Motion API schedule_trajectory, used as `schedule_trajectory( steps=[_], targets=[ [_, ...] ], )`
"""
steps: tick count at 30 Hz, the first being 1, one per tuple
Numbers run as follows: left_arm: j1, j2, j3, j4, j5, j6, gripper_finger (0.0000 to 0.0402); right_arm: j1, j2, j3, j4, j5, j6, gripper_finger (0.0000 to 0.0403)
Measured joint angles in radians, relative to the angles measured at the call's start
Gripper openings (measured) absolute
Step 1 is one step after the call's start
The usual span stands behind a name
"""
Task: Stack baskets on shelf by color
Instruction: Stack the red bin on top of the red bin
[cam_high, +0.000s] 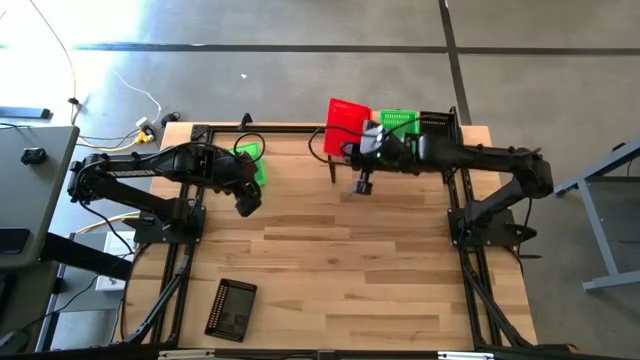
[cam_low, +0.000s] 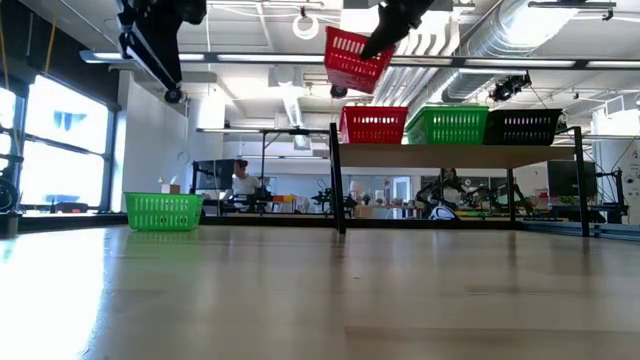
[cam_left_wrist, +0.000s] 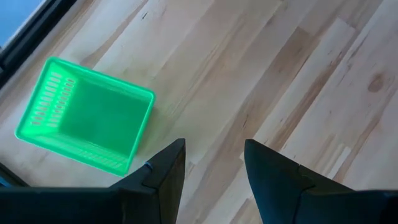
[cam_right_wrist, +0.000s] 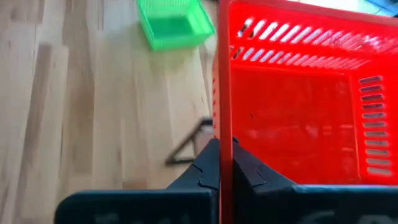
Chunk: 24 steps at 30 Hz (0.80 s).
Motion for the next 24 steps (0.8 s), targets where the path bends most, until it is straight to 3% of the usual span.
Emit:
schedule_trajectory(
  steps=[5, 13, 24],
  targets=[
    [0.000, 0.000, 0.000, 0.014, 0.000, -0.083, 0.0154, -0.099, 0.000, 0.060, -0.130, -0.096, -0.113, 0.0000],
    [0.000, 0.001, 0.000, 0.020, 0.000, -0.147, 0.0154, -0.194, 0.003, 0.062, -0.191, -0.187, -0.243, 0.0000],
    [0.000, 0.001, 0.000, 0.019, 0.000, -0.183, 0.0154, -0.221, 0.048, 0.060, -0.219, -0.199, -0.256, 0.0000]
  ],
)
